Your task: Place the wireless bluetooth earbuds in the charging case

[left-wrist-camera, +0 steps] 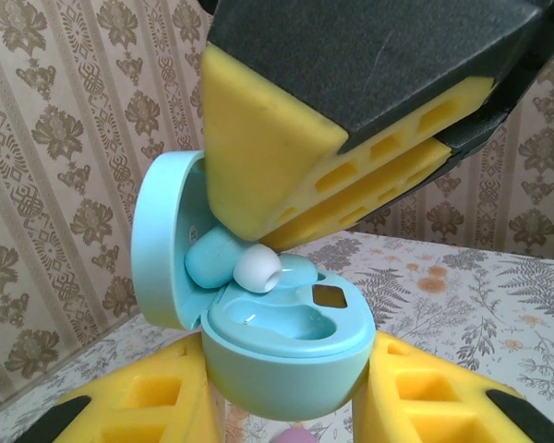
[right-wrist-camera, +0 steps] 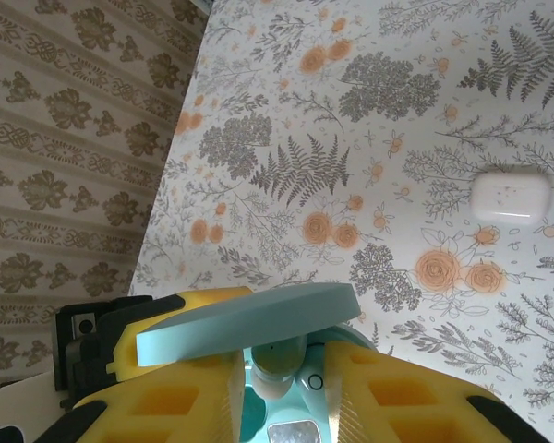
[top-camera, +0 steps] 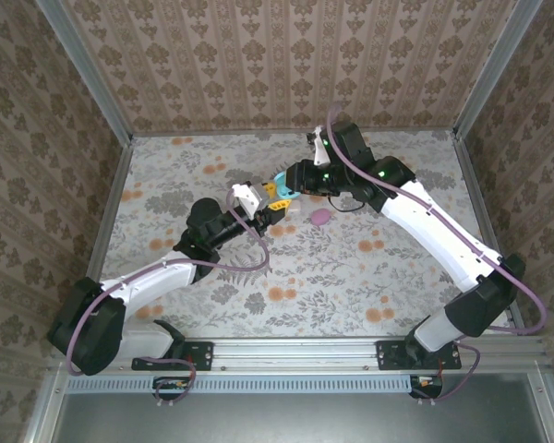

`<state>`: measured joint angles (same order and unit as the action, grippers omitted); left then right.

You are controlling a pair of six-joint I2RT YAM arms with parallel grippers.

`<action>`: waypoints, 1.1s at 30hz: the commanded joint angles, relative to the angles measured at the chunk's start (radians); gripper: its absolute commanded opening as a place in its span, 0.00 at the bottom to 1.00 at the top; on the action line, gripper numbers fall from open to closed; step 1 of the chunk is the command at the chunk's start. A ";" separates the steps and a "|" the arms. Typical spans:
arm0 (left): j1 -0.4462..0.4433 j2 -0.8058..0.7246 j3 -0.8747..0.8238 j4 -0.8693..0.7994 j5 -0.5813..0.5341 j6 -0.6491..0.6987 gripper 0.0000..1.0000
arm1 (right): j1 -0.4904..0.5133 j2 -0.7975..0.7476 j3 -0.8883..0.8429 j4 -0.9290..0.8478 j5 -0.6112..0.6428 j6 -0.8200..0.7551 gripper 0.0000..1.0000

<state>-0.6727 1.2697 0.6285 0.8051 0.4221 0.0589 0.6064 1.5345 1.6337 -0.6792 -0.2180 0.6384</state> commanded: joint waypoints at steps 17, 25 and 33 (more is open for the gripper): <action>-0.002 -0.005 0.032 0.025 0.020 -0.028 0.33 | 0.012 0.055 0.015 0.078 -0.038 0.016 0.31; -0.002 -0.001 0.039 0.025 0.018 -0.036 0.33 | 0.029 0.044 -0.003 0.081 -0.006 -0.002 0.32; -0.004 -0.003 0.040 0.019 0.024 -0.036 0.34 | 0.033 0.056 0.006 0.073 -0.005 -0.005 0.32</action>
<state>-0.6659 1.2697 0.6289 0.7902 0.3912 0.0288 0.6159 1.5730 1.6428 -0.6304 -0.2066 0.6376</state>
